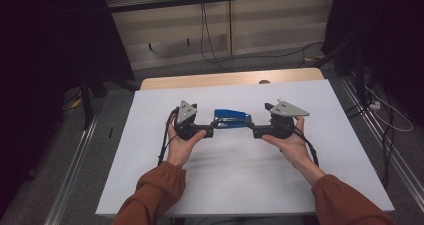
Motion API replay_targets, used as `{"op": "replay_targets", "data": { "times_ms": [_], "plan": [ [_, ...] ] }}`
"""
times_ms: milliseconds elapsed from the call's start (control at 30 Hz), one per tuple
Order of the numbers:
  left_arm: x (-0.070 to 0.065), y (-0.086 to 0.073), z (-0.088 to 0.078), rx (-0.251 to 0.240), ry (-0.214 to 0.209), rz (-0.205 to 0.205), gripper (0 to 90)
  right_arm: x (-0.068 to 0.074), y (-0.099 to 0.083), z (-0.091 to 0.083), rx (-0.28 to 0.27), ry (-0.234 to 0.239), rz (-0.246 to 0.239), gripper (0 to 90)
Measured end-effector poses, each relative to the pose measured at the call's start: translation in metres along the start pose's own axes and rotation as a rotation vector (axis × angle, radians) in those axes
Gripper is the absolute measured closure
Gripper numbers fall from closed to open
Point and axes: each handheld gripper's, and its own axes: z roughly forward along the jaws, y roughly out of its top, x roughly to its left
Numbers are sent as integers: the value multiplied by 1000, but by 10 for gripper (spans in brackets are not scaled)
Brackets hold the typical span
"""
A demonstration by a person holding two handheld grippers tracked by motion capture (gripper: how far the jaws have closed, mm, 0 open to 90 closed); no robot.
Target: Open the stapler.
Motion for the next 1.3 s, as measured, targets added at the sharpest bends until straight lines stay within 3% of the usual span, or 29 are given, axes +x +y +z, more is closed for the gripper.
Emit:
{"op": "replay_targets", "data": {
  "times_ms": [100,400,500,667,867,1133,1300],
  "plan": [
    [2,3,3,1,1,3,50,1,2,4,6,17,21,84],
    [7,2,24,17,27,26,45,5,9,27,39,29,-22,111],
    [10,-3,28,39,27,-7,45,6,8,35,43,29,-37,157],
    [14,-7,27,90,13,-21,36,10,4,40,59,43,-34,214],
    [19,-8,24,83,28,-45,37,9,-1,42,122,48,-51,379],
    [20,-10,26,110,52,-32,35,10,-1,46,163,89,-81,572],
    [19,-9,26,97,58,-28,35,10,-2,48,184,122,-72,803]
  ]
}}
